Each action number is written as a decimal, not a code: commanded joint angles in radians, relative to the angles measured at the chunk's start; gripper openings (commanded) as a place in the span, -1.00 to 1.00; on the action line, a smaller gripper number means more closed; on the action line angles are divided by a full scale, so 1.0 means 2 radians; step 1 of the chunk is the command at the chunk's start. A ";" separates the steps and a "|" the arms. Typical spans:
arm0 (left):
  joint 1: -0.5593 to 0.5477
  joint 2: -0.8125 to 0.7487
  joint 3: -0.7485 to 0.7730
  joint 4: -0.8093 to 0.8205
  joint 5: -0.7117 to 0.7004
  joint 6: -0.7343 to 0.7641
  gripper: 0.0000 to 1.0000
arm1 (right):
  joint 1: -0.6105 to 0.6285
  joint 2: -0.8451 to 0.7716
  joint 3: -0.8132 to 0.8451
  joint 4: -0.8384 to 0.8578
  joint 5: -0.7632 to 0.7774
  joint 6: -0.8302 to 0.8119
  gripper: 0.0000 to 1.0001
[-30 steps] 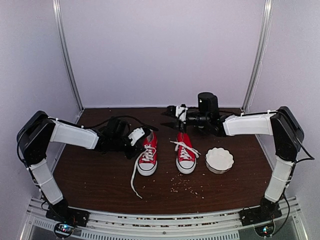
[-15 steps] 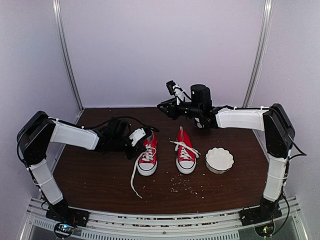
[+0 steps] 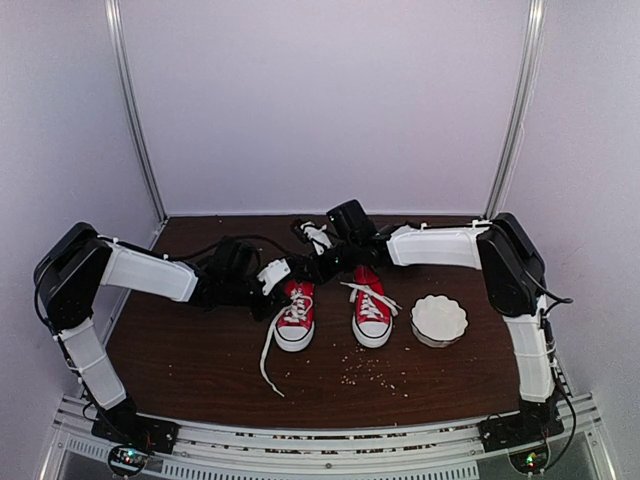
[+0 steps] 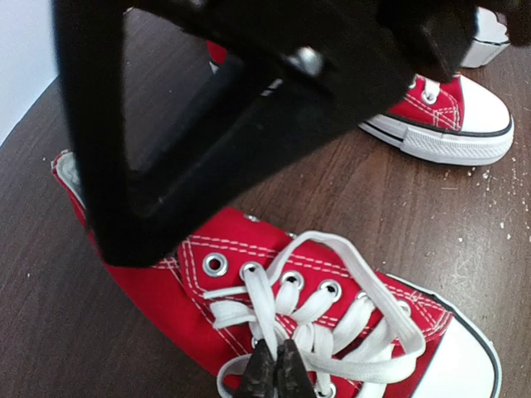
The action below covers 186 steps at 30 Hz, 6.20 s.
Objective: Tie the shoes
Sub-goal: Cross the shoelaces over the shoe, then pull the crossed shoelace from the shoe.
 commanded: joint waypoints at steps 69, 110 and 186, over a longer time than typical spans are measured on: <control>-0.002 0.007 -0.003 0.018 0.014 -0.006 -1.00 | 0.012 0.037 0.056 -0.096 -0.025 -0.060 -0.59; -0.002 0.006 0.003 0.012 0.007 -0.004 -1.00 | -0.028 -0.020 -0.027 0.083 -0.061 0.021 -1.00; 0.020 0.006 0.017 -0.007 0.040 -0.030 -1.00 | 0.031 -0.029 -0.159 0.187 0.023 0.124 -1.00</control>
